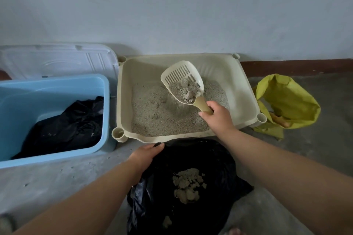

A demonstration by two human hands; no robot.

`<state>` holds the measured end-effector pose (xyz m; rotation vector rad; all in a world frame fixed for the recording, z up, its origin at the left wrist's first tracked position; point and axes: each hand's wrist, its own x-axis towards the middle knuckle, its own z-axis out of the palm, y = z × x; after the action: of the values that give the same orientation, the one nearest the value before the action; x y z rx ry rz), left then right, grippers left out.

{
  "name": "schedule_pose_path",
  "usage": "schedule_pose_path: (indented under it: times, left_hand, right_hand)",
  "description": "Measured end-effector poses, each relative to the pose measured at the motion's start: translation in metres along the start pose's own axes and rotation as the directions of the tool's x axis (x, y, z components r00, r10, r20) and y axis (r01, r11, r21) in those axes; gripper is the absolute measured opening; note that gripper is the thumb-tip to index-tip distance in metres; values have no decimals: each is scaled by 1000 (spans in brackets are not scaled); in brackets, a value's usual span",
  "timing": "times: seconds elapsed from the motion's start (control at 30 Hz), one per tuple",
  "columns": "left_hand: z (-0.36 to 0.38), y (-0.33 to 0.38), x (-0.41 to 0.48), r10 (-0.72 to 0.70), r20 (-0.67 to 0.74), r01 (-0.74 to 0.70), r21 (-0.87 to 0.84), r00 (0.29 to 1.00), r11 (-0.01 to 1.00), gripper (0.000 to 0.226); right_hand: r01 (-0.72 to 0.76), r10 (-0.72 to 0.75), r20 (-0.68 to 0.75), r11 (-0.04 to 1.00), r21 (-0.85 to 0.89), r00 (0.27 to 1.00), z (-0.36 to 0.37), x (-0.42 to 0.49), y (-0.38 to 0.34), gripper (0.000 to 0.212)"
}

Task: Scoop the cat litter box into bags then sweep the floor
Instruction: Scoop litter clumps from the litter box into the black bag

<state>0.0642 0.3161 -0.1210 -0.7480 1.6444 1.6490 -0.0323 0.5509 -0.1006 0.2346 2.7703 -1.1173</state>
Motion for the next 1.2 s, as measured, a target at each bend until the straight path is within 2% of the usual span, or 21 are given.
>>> schedule_pose_path:
  times: [0.17, 0.37, 0.5, 0.7, 0.87, 1.07, 1.2]
  left_hand:
    - [-2, 0, 1, -4, 8, 4, 24, 1000, 1000, 42]
    - [0, 2, -1, 6, 2, -6, 9, 1000, 1000, 21]
    - [1, 3, -3, 9, -1, -9, 10, 1000, 1000, 20]
    - [2, 4, -6, 19, -1, -19, 8, 1000, 1000, 17]
    - [1, 2, -2, 19, 14, -20, 5, 1000, 1000, 22]
    - [5, 2, 0, 23, 2, -23, 16, 1000, 1000, 28]
    - [5, 3, -3, 15, 5, -15, 15, 1000, 1000, 25]
  right_hand:
    - [35, -34, -13, 999, 10, 999, -3, 0, -8, 29]
    - [53, -50, -46, 997, 54, 998, -3, 2, -14, 28]
    - [52, -49, -58, 997, 52, 997, -4, 2, -16, 29]
    - [66, -69, -57, 997, -50, 996, -3, 3, -16, 30]
    - [48, -50, -11, 984, -171, 999, -8, 3, -17, 17]
    - [57, -48, 49, 977, -205, 998, -9, -1, -12, 16]
    - [34, -28, 30, 969, -244, 999, -13, -1, -10, 14]
